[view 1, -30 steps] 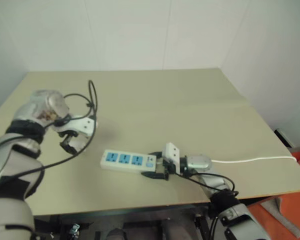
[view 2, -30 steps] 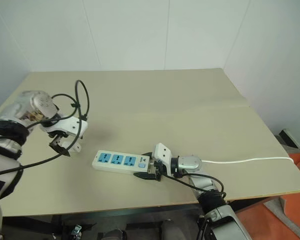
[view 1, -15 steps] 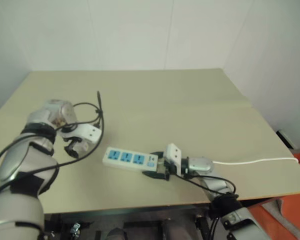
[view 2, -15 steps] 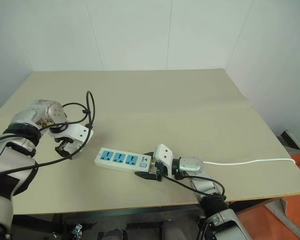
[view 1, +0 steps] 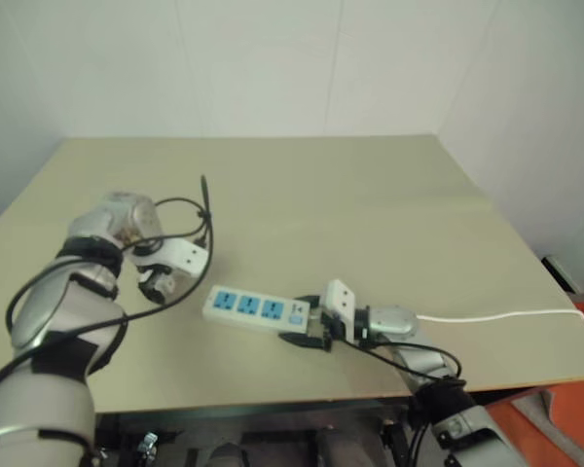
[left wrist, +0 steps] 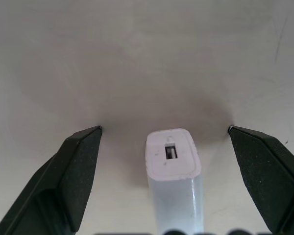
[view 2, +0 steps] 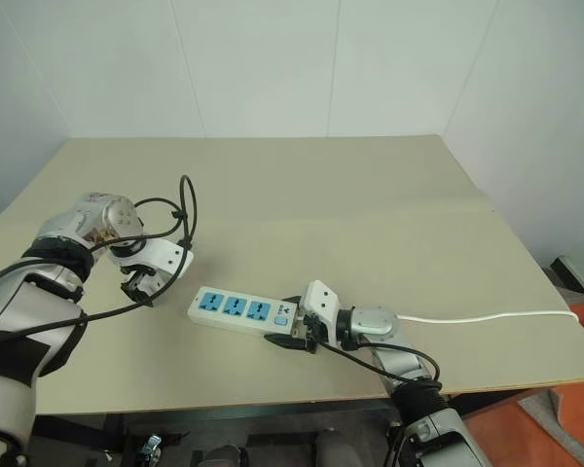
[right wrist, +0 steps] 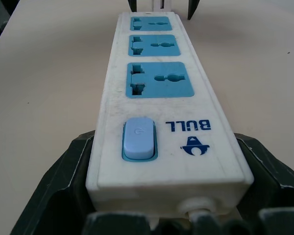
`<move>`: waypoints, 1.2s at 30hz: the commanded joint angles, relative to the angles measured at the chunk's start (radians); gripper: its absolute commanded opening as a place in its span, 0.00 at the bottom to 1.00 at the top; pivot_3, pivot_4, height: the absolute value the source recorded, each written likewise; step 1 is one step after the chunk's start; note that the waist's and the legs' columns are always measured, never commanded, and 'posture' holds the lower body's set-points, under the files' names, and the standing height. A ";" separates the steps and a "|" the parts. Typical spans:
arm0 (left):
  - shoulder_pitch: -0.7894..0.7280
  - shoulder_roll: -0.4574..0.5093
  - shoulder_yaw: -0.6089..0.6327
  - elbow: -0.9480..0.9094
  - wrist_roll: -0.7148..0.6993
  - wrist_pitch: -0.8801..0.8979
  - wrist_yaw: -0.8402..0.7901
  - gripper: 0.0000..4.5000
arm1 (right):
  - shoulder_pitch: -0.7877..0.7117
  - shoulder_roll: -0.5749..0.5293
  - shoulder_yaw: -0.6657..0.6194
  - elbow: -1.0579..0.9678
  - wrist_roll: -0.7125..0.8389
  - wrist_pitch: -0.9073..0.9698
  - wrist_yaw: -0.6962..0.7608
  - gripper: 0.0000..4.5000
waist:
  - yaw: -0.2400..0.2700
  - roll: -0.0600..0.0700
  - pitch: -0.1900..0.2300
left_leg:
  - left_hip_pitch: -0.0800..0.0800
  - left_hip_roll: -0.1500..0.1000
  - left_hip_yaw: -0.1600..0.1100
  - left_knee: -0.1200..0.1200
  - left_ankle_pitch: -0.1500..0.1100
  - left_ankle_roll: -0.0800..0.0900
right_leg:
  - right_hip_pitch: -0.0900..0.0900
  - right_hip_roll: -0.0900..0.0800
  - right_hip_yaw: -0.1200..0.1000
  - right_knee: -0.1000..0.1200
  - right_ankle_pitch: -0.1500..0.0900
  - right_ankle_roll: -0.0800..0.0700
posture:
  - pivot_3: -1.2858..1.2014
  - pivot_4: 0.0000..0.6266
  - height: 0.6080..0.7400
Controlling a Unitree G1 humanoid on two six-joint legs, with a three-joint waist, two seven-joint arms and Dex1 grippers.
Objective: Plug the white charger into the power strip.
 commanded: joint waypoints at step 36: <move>0.275 -0.119 0.579 -0.735 -1.039 0.491 -0.181 0.23 | 0.035 0.001 0.052 0.010 -0.012 -0.052 0.062 0.76 | 0.006 0.000 0.000 | 0.001 0.001 0.000 0.001 0.000 0.000 | -0.001 0.000 -0.001 0.002 0.000 -0.001 | 0.52 0.24 1.00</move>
